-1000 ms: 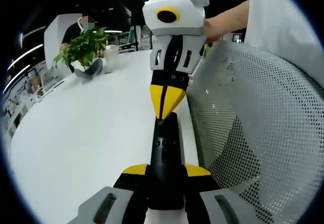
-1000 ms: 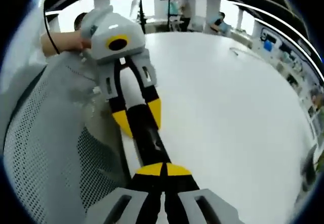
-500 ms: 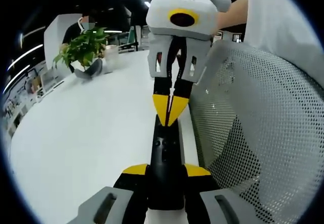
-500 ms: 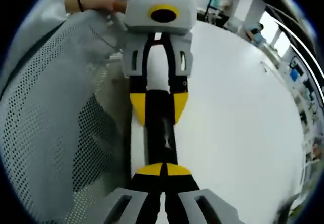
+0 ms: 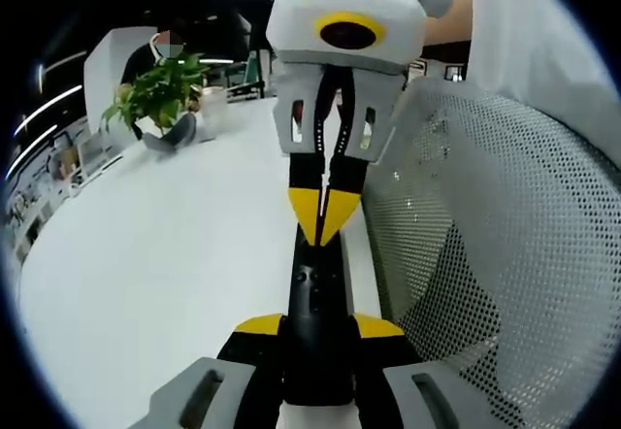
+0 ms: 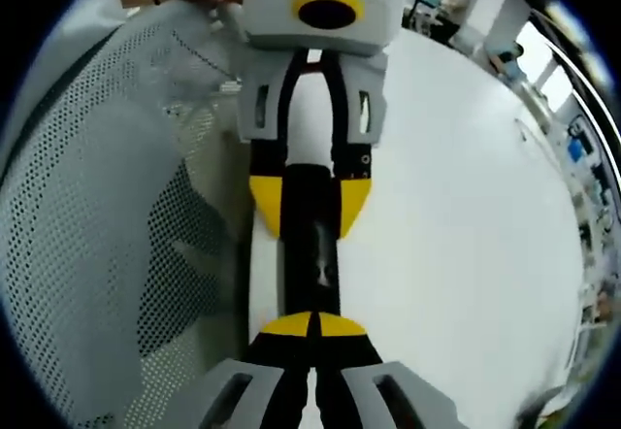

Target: Press the specified remote control buttons in sequence, fully releasing each button before pressing the next.

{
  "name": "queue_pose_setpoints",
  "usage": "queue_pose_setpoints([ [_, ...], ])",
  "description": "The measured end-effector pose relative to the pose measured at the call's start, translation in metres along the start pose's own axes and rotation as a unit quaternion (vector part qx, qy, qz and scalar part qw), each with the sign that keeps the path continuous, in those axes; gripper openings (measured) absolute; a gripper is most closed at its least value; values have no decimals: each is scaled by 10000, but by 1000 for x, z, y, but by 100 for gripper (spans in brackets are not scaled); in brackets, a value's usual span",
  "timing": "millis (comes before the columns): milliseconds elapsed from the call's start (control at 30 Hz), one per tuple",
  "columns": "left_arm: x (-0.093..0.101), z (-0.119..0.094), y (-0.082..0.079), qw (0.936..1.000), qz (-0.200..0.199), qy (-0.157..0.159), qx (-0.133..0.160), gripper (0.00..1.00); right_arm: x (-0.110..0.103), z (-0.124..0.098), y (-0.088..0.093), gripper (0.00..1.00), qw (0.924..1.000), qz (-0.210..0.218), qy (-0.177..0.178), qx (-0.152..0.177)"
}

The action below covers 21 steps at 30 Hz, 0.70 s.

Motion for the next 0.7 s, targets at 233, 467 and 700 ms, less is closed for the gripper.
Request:
queue_pose_setpoints([
  [233,0,0,0,10000,-26,-17,21,25,-5,-1,5,0,9967,-101,497,631],
  [467,0,0,0,10000,-20,-12,41,25,-1,-2,7,0,9919,718,232,1023],
  [700,0,0,0,10000,-24,-13,56,25,0,-4,9,0,9902,885,120,1070],
])
Point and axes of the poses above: the point that each gripper's makers call its tool centre point, and the gripper's own axes: z roughly forward along the fingers, x roughly to its right, y roughly out of its underside, the point moved 4 cm from there along -z, roughly backward along the fingers, and after that the axes turned 11 degrees about z, right-handed, at the moved point
